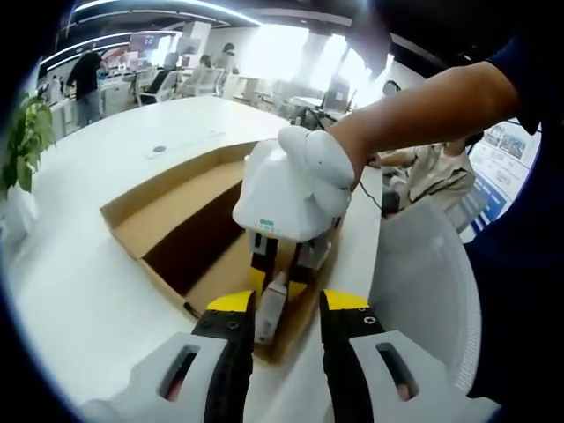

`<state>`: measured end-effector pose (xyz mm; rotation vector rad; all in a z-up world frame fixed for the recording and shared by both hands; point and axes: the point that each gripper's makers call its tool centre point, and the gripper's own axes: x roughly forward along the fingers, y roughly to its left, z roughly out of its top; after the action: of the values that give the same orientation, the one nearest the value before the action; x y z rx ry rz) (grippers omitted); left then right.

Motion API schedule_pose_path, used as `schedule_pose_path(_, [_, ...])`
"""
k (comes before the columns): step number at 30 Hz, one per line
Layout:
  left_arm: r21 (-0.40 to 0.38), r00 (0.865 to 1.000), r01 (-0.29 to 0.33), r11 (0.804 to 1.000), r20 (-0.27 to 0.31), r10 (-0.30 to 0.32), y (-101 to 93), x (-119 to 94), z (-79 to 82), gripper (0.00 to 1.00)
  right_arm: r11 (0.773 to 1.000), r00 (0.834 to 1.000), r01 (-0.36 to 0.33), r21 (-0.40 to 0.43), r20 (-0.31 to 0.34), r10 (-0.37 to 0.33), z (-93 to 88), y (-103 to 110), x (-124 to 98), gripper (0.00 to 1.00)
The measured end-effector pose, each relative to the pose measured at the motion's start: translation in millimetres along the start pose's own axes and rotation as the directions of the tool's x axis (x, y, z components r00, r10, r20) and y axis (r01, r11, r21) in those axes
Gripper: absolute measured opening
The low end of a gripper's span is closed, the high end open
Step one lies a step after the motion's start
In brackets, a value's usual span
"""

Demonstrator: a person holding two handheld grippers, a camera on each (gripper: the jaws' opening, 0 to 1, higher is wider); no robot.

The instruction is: Operate the shoe box by opening the lid, removing the specified soft item, and placing it in the target area until the item is outside and the box remains undamaged.

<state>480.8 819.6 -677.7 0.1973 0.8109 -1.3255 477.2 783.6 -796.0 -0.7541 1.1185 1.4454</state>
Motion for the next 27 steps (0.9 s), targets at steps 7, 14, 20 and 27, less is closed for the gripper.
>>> schedule_pose_path(7, [0.025,1.000,0.007,1.000,-0.005,-0.007,2.3,15,12.5,0.27,0.998,1.000,0.028,0.055,-0.011,-0.027,-26.5,-12,-19,0.17])
schedule_pose_path(14, [0.184,0.988,-0.016,0.983,-0.146,0.043,15.3,44,4.0,0.25,0.998,0.999,0.050,0.031,-0.012,-0.050,-38.9,-11,-17,0.23])
schedule_pose_path(20, [0.242,0.977,0.006,0.970,-0.209,0.047,16.1,59,-0.7,0.25,0.997,0.996,0.075,0.031,0.037,-0.076,-39.3,-15,-18,0.16])
schedule_pose_path(27, [0.281,0.966,0.020,0.960,-0.255,0.054,18.8,70,-10.1,0.26,0.994,0.994,0.093,0.049,0.060,-0.096,-42.7,-17,-30,0.14])
